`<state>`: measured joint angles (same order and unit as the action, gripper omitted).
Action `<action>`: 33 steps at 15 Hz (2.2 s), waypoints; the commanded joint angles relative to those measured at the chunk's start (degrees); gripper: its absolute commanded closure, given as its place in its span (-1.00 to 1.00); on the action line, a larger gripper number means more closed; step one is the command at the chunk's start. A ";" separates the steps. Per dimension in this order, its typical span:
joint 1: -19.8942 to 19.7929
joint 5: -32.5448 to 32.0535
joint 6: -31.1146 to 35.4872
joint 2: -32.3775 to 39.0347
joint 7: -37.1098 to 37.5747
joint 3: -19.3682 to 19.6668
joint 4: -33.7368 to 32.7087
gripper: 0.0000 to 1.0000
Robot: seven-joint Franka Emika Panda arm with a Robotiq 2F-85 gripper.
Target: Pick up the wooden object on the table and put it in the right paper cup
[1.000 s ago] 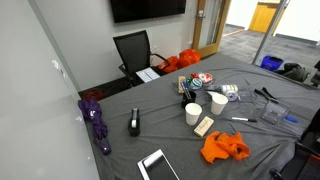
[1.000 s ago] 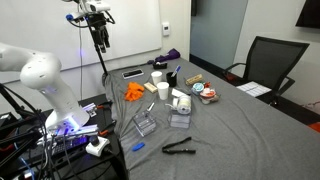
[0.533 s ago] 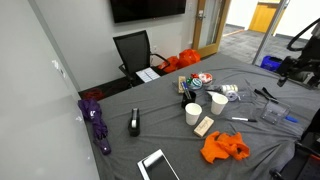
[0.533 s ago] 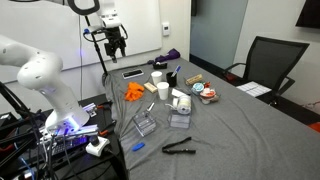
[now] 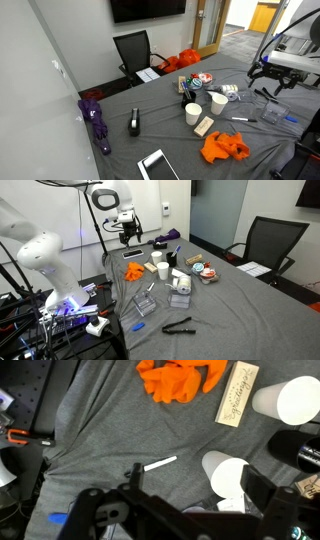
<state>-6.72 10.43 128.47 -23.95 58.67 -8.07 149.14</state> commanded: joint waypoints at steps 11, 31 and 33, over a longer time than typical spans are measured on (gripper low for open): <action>2.89 0.42 11.02 12.96 13.37 1.73 -5.05 -1.00; 8.27 -2.03 21.42 31.37 32.15 2.42 -11.35 -1.00; 8.95 -1.90 22.28 34.09 32.97 3.41 -12.96 -1.00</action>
<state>0.65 9.08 148.97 5.20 89.94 -6.64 139.49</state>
